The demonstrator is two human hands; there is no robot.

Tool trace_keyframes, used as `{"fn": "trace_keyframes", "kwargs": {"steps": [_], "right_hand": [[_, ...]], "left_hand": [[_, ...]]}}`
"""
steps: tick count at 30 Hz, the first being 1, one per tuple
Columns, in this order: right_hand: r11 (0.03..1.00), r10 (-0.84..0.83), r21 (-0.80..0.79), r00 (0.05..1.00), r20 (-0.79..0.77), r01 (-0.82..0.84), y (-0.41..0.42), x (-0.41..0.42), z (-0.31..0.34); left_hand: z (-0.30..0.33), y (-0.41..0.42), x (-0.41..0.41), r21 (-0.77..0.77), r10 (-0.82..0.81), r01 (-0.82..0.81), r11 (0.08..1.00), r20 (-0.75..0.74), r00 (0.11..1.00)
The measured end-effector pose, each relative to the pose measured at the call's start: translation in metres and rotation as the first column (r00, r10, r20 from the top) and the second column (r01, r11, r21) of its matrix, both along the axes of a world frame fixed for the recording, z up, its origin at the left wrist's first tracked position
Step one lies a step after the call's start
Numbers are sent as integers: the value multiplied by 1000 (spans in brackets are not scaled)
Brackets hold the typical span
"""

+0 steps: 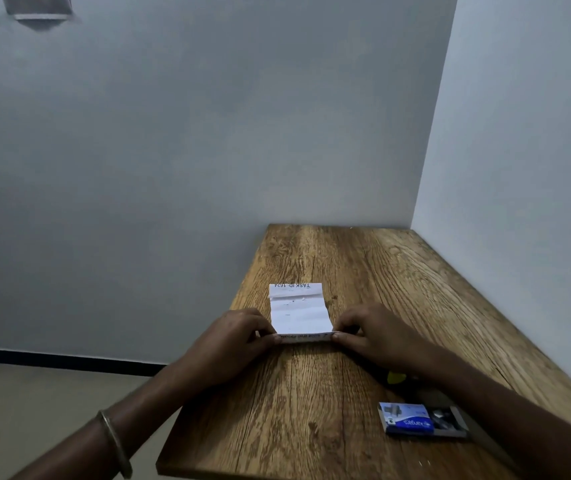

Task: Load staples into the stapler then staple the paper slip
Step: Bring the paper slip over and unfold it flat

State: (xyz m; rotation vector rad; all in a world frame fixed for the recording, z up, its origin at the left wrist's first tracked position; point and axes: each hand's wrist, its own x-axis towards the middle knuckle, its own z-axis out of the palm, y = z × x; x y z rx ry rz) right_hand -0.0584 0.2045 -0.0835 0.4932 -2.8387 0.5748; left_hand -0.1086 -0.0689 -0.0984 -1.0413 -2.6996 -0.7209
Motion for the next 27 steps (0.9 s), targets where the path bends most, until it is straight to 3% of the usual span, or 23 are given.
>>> {"fn": "trace_keyframes", "kwargs": {"steps": [7, 15, 27], "right_hand": [[995, -100, -1, 983, 155, 101, -5, -11, 10], [988, -152, 7, 950, 273, 156, -5, -26, 15], [989, -140, 12, 928, 346, 145, -6, -36, 18]], "left_hand": [[7, 12, 0, 23, 121, -126, 992, 157, 980], [10, 22, 3, -27, 277, -276, 961, 99, 956], [15, 21, 8, -58, 335, -331, 942, 97, 937]]}}
